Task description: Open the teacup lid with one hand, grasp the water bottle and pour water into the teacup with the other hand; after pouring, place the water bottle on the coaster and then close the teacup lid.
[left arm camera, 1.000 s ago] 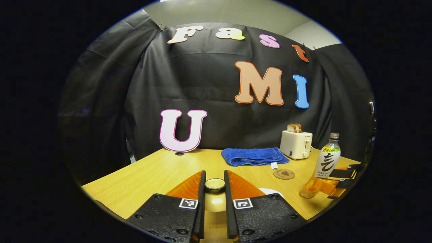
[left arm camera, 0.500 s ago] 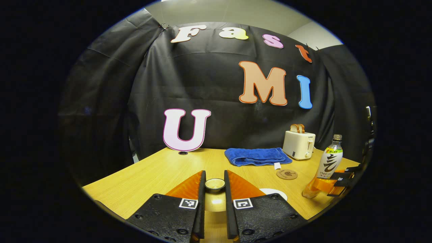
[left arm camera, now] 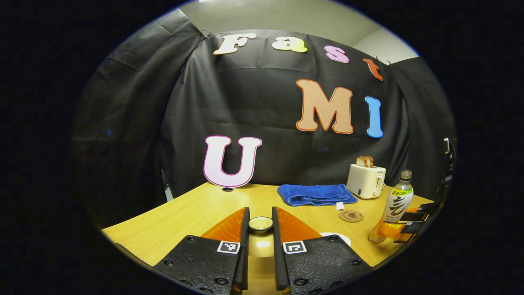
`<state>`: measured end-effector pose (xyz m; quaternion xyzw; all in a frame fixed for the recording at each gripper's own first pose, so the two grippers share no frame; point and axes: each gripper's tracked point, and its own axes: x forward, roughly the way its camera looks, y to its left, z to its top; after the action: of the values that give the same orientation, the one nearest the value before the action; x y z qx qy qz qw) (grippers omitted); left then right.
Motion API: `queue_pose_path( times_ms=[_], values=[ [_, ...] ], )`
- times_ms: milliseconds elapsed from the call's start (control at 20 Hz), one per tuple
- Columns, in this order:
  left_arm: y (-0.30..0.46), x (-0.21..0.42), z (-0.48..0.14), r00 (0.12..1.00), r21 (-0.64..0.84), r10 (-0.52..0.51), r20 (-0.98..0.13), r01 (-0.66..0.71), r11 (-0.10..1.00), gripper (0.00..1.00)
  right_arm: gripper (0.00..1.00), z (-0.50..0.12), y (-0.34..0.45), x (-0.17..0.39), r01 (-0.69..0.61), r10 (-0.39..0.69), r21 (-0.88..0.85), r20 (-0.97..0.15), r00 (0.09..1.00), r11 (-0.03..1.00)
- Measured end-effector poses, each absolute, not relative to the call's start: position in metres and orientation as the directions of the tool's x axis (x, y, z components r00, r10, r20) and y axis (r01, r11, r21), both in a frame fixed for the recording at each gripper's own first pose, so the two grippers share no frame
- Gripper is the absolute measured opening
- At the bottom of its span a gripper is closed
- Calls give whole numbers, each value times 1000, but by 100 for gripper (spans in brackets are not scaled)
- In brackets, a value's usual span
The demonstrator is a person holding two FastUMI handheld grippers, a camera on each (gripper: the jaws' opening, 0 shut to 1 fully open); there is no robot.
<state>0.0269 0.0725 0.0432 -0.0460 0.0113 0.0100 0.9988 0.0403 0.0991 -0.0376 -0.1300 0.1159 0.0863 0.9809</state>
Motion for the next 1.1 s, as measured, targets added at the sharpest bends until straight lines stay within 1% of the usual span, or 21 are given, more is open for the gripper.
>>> queue_pose_path(
  times_ms=[50, 150, 200, 350, 400, 600, 950, 1100],
  values=[
    [74, 27, 43, 999, -90, 22, -23, -24, 996, 23, 66, -37, 96, 41, -194, 127, -277, -242, 962, 941],
    [75, 26, 44, 999, -94, 23, -24, -25, 995, 23, 70, -35, 95, 43, -185, 107, -358, -225, 968, 915],
    [76, 26, 45, 999, -98, 24, -25, -26, 995, 23, 69, -32, 95, 46, -180, 98, -409, -212, 972, 895],
    [78, 25, 45, 999, -118, 22, -27, -25, 993, 23, 66, -23, 93, 49, -152, 72, -570, -159, 985, 808],
    [81, 25, 45, 999, -116, 28, -28, -31, 993, 23, 69, -22, 94, 51, -147, 71, -604, -147, 987, 783],
    [88, 21, 54, 999, -111, 38, -8, -39, 993, 23, 69, -30, 98, 53, -146, 68, -678, -140, 988, 720],
    [94, 20, 54, 999, -135, 42, -7, -42, 990, 22, 68, -26, 106, 55, -109, 73, -833, -82, 994, 543],
    [95, 19, 57, 999, -140, 42, -2, -42, 989, 23, 69, -23, 111, 53, -88, 87, -890, -55, 995, 448]
  ],
)
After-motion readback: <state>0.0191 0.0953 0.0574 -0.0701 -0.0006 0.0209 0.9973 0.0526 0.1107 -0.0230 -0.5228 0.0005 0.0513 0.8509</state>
